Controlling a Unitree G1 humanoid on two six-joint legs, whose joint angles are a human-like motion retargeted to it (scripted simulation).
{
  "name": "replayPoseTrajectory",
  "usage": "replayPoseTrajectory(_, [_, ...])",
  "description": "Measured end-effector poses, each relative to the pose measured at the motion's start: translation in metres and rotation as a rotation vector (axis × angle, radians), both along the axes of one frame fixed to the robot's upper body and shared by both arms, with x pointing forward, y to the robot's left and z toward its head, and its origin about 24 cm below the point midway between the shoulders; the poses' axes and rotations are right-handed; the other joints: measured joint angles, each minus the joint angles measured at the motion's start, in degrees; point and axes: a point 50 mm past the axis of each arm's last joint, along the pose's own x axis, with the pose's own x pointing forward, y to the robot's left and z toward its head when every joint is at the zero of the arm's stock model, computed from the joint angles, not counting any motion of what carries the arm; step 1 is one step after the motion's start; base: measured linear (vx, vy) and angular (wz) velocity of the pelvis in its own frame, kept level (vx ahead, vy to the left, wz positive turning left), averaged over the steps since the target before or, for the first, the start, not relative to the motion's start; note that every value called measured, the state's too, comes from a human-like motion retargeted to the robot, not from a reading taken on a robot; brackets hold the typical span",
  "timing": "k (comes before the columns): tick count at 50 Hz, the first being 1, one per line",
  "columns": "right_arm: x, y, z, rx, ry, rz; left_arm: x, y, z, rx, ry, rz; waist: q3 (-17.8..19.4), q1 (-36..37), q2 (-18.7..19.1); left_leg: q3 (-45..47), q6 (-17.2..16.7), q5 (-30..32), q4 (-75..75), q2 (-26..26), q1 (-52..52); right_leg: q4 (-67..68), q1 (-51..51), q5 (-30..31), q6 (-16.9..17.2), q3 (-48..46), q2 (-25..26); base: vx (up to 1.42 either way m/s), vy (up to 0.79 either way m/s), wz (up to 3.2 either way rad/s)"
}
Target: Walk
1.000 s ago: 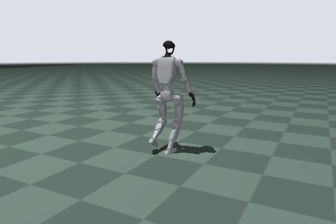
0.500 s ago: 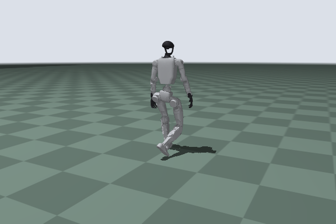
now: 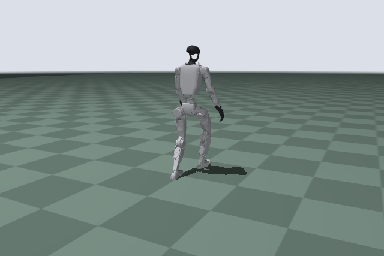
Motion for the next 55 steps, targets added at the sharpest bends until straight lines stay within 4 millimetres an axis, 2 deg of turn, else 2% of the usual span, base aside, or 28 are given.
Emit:
replayPoseTrajectory(3, [-0.015,-0.007,-0.007,-0.009,0.054,-0.037,-0.024,0.001,-0.015,-0.012,0.081,0.009,-0.4,0.2,1.6,0.0,-1.9,-0.3,7.9,2.9,0.6,6.5,0.4,1.2,-1.8,-0.2,0.7,0.6,-0.12,0.12])
replayPoseTrajectory(5, [-0.028,-0.012,-0.011,-0.019,0.099,-0.059,-0.044,0.003,-0.027,-0.023,0.15,0.02,-0.5,0.1,3.3,-0.4,-4.1,1.8,14.6,5.5,0.4,10.4,1.6,1.4,-3.6,-0.6,1.9,0.6,-0.14,0.19])
replayPoseTrajectory(8, [-0.046,-0.021,-0.016,-0.027,0.167,-0.081,-0.079,0.006,-0.043,-0.038,0.26,0.04,0.1,0.2,9.0,-2.9,-11.4,12.5,28.8,12.3,-2.7,8.1,7.2,1.5,-7.3,-3.0,8.8,0.56,-0.16,0.11])
replayPoseTrajectory(10, [-0.053,-0.024,-0.018,-0.025,0.195,-0.09,-0.097,0.008,-0.049,-0.037,0.312,0.046,0.8,0.8,12.2,-3.6,-14.9,20.1,38.8,17.1,-6.2,5.3,11.0,1.5,-9.6,-3.8,13.2,0.52,-0.14,0.04])
replayPoseTrajectory(13, [-0.056,-0.029,-0.018,-0.03,0.212,-0.087,-0.11,0.012,-0.052,-0.029,0.344,0.062,1.5,2.3,14.2,-3.1,-14.6,24.6,50.5,22.8,-12.9,2.3,15.6,0.4,-11.5,-3.7,16.9,0.53,-0.15,0.03])
replayPoseTrajectory(15, [-0.058,-0.029,-0.018,-0.037,0.218,-0.078,-0.117,0.013,-0.054,-0.028,0.352,0.081,2.0,3.8,15.1,-2.6,-12.3,21.8,56.0,26.3,-17.1,2.3,18.1,-1.2,-11.9,-3.4,18.6,0.53,-0.16,-0.05])
replayPoseTrajectory(18, [-0.048,-0.028,-0.015,-0.041,0.195,-0.058,-0.116,0.017,-0.053,-0.033,0.327,0.133,2.5,6.0,14.8,-1.8,-8.9,15.6,57.5,28.0,-24.1,-1.3,23.4,-2.5,-11.7,-1.6,20.2,0.52,-0.14,-0.23])
replayPoseTrajectory(21, [-0.028,-0.023,-0.009,-0.033,0.139,-0.029,-0.113,0.019,-0.051,-0.043,0.292,0.194,3.1,7.7,12.5,0.3,-6.9,10.8,51.3,25.6,-29.3,-5.8,29.1,-3.8,-10.9,1.2,19.5,0.52,-0.11,-0.38])
replayPoseTrajectory(24, [-0.009,-0.013,-0.004,-0.016,0.077,0.006,-0.117,0.018,-0.053,-0.06,0.283,0.239,3.7,8.5,10.7,1.8,-7.1,8.4,40.7,22.3,-32.5,-7.5,33.5,-5.6,-9.9,3.6,18.4,0.49,-0.05,-0.51])
replayPoseTrajectory(30, [0.021,0.01,0.008,0.014,-0.026,0.093,-0.123,0.012,-0.057,-0.071,0.303,0.253,2.9,7.5,5.8,0.9,-10.4,12.4,11.5,11.2,-35.2,-7.4,37.4,-9.1,-7.8,6.6,13.5,0.43,0.02,-0.42])
replayPoseTrajectory(35, [0.022,0.021,0.007,0.022,-0.029,0.146,-0.131,0.01,-0.059,-0.059,0.337,0.239,2.1,6.9,4.0,-1.4,-10.7,13.9,8.2,7.9,-37.1,0.2,37.5,-13.7,-7.4,9.4,11.6,0.41,0.09,-0.48])
replayPoseTrajectory(40, [-0.004,0.018,-0.007,0.024,0.065,0.139,-0.139,0.017,-0.061,-0.041,0.387,0.235,0.1,6.8,-0.6,1.2,-8.8,19.5,10.4,4.6,-34.8,11.6,35.7,-16.5,-5.8,10.7,5.1,0.45,0.1,-0.64])
replayPoseTrajectory(42, [-0.018,0.014,-0.014,0.028,0.118,0.122,-0.137,0.022,-0.059,-0.033,0.397,0.227,-1.2,6.5,-5.7,4.1,-7.1,23.3,2.5,-0.3,-30.4,18.8,33.1,-15.5,-3.5,11.5,-2.0,0.41,0.12,-0.41])
replayPoseTrajectory(43, [-0.027,0.011,-0.017,0.026,0.148,0.113,-0.137,0.023,-0.059,-0.033,0.4,0.223,-1.5,6.0,-6.5,4.6,-6.5,22.7,3.3,-1.3,-30.1,21.8,32.5,-13.3,-2.5,11.4,-3.8,0.37,0.14,-0.29])
replayPoseTrajectory(45, [-0.041,0.002,-0.021,0.026,0.199,0.092,-0.131,0.026,-0.057,-0.03,0.394,0.206,-2.5,5.4,-9.8,5.9,-5.1,25.4,-4.7,-5.4,-25.5,29.0,29.4,-6.4,0.4,12.2,-9.9,0.35,0.15,-0.29])
replayPoseTrajectory(47, [-0.056,-0.005,-0.024,0.023,0.244,0.068,-0.126,0.026,-0.055,-0.022,0.38,0.184,-2.7,4.4,-11.3,7.0,-4.2,24.3,-4.2,-7.2,-24.2,35.7,27.4,-0.5,1.5,11.3,-14.7,0.32,0.15,-0.22])
replayPoseTrajectory(50, [-0.069,-0.017,-0.025,0.019,0.278,0.023,-0.11,0.029,-0.05,0.001,0.339,0.141,-3.0,3.2,-12.8,8.0,-3.5,24.0,-7.1,-9.5,-20.9,44.0,23.3,4.0,1.3,10.2,-21.7,0.3,0.16,-0.27])
replayPoseTrajectory(52, [-0.071,-0.024,-0.024,0.019,0.273,-0.011,-0.095,0.031,-0.044,0.022,0.3,0.109,-3.0,2.8,-13.0,8.0,-3.3,25.4,-12.4,-10.6,-17.1,47.0,20.6,3.8,0.2,9.1,-25.7,0.29,0.15,-0.47])
replayPoseTrajectory(53, [-0.067,-0.027,-0.022,0.02,0.257,-0.03,-0.084,0.032,-0.039,0.032,0.273,0.091,-2.8,3.0,-12.5,7.2,-3.4,28.4,-20.2,-10.9,-12.8,47.6,19.0,3.5,-0.6,8.5,-26.8,0.28,0.14,-0.61])
replayPoseTrajectory(55, [-0.067,-0.03,-0.021,0.022,0.242,-0.056,-0.074,0.03,-0.035,0.048,0.243,0.062,-2.7,2.5,-13.2,7.6,-3.4,29.7,-23.8,-12.4,-9.8,48.5,17.3,1.3,-1.5,6.8,-30.9,0.25,0.1,-0.53])
